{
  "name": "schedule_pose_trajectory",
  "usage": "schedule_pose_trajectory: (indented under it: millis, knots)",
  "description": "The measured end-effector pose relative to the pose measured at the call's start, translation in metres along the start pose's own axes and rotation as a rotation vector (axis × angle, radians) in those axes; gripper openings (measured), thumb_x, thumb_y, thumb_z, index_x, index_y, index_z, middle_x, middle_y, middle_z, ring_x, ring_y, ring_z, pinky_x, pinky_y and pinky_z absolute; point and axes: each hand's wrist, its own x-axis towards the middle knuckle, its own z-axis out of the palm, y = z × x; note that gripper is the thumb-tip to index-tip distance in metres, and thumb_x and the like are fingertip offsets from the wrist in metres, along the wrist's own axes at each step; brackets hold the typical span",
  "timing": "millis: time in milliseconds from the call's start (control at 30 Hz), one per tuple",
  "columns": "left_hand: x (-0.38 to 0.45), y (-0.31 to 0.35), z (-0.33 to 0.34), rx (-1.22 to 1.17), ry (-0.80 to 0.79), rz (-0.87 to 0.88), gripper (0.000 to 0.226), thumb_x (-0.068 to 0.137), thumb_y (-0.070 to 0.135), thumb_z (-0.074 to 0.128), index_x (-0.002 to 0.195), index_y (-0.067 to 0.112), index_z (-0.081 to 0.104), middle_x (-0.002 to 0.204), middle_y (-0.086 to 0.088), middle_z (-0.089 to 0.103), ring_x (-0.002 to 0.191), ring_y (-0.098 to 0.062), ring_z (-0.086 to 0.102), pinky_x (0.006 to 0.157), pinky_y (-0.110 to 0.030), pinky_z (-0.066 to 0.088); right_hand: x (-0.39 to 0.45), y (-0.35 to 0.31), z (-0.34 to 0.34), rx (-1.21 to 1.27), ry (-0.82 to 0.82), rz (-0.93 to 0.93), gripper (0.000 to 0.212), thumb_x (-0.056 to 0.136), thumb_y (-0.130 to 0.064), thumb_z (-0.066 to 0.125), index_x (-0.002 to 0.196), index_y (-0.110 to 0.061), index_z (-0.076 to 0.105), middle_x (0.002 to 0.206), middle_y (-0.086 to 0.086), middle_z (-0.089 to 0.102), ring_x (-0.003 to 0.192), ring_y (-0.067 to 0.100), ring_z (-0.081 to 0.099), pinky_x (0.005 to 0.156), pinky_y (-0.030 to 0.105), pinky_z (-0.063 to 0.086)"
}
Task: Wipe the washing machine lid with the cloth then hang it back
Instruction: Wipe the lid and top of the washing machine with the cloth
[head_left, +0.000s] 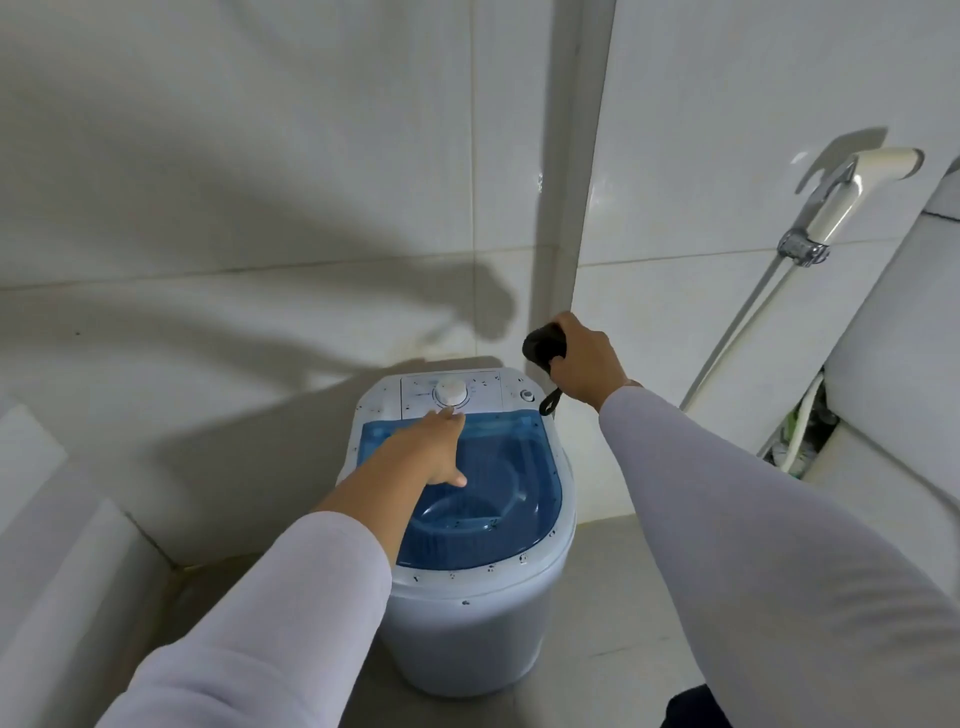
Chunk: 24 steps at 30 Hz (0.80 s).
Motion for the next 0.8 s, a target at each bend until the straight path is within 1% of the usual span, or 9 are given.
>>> schedule_pose_trajectory:
  millis: [133, 233, 333, 433, 533, 633, 700, 800]
  knots:
    - [0.01, -0.006, 0.002, 0.006, -0.016, 0.004, 0.101, 0.082, 0.036, 0.07, 0.154, 0.013, 0.003, 0.163, -0.002, 0.002, 0.148, -0.023, 0.017, 0.116, -0.046, 0.029, 0.023, 0.0, 0.022, -0.048, -0.038, -0.055, 0.05, 0.082, 0.003, 0.047, 0.128, -0.016, 0.048, 0.118, 0.017, 0.062, 0.102, 0.034, 0.058, 0.075, 0.03, 0.043]
    - [0.014, -0.007, 0.003, 0.017, -0.028, 0.007, 0.101, 0.082, 0.037, 0.07, 0.154, 0.011, 0.003, 0.163, -0.002, 0.001, 0.149, -0.022, 0.014, 0.117, -0.046, 0.028, 0.037, 0.002, 0.036, -0.072, -0.037, -0.07, 0.047, 0.081, 0.004, 0.049, 0.124, -0.015, 0.051, 0.117, 0.015, 0.064, 0.105, 0.035, 0.059, 0.078, 0.032, 0.045]
    - [0.017, -0.006, 0.004, 0.046, -0.028, 0.006, 0.101, 0.082, 0.038, 0.069, 0.153, 0.01, 0.003, 0.163, -0.002, 0.001, 0.149, -0.023, 0.012, 0.117, -0.046, 0.028, 0.046, 0.008, 0.049, -0.101, -0.048, -0.053, 0.043, 0.081, 0.005, 0.048, 0.12, -0.013, 0.054, 0.117, 0.015, 0.063, 0.105, 0.035, 0.059, 0.077, 0.032, 0.044]
    - [0.018, -0.004, 0.003, 0.079, -0.025, 0.003, 0.101, 0.082, 0.037, 0.07, 0.153, 0.009, 0.004, 0.163, -0.003, 0.003, 0.149, -0.023, 0.014, 0.116, -0.047, 0.029, 0.05, 0.011, 0.059, -0.155, -0.117, -0.038, 0.045, 0.083, 0.004, 0.049, 0.126, -0.012, 0.052, 0.122, 0.015, 0.061, 0.11, 0.035, 0.057, 0.082, 0.033, 0.044]
    - [0.018, -0.002, 0.003, 0.083, -0.028, -0.003, 0.102, 0.081, 0.036, 0.071, 0.153, 0.009, 0.005, 0.163, -0.003, 0.007, 0.148, -0.024, 0.017, 0.116, -0.047, 0.03, 0.053, 0.011, 0.062, -0.209, -0.182, -0.041, 0.045, 0.084, 0.0, 0.052, 0.128, -0.012, 0.05, 0.121, 0.017, 0.06, 0.11, 0.034, 0.058, 0.086, 0.036, 0.048]
    - [0.017, -0.002, 0.003, 0.08, -0.027, 0.002, 0.101, 0.082, 0.035, 0.07, 0.153, 0.008, 0.004, 0.163, -0.004, 0.005, 0.148, -0.025, 0.015, 0.118, -0.044, 0.027, 0.052, 0.01, 0.06, -0.251, -0.205, -0.069, 0.044, 0.085, -0.001, 0.052, 0.127, -0.013, 0.052, 0.121, 0.016, 0.062, 0.111, 0.034, 0.058, 0.088, 0.036, 0.048]
    - [0.016, -0.002, 0.003, 0.075, -0.023, 0.009, 0.1, 0.082, 0.035, 0.07, 0.153, 0.007, 0.005, 0.162, -0.005, 0.008, 0.148, -0.025, 0.017, 0.118, -0.042, 0.027, 0.049, 0.01, 0.059, -0.271, -0.208, -0.109, 0.043, 0.085, -0.001, 0.051, 0.126, -0.015, 0.055, 0.122, 0.013, 0.062, 0.112, 0.032, 0.057, 0.087, 0.034, 0.047]
    - [0.014, -0.001, 0.002, 0.07, -0.013, 0.01, 0.099, 0.082, 0.035, 0.07, 0.153, 0.007, 0.007, 0.162, -0.006, 0.012, 0.147, -0.026, 0.02, 0.118, -0.042, 0.028, 0.042, 0.011, 0.058, -0.29, -0.223, -0.182, 0.042, 0.084, -0.001, 0.049, 0.119, -0.02, 0.061, 0.123, 0.008, 0.063, 0.112, 0.03, 0.057, 0.089, 0.034, 0.047]
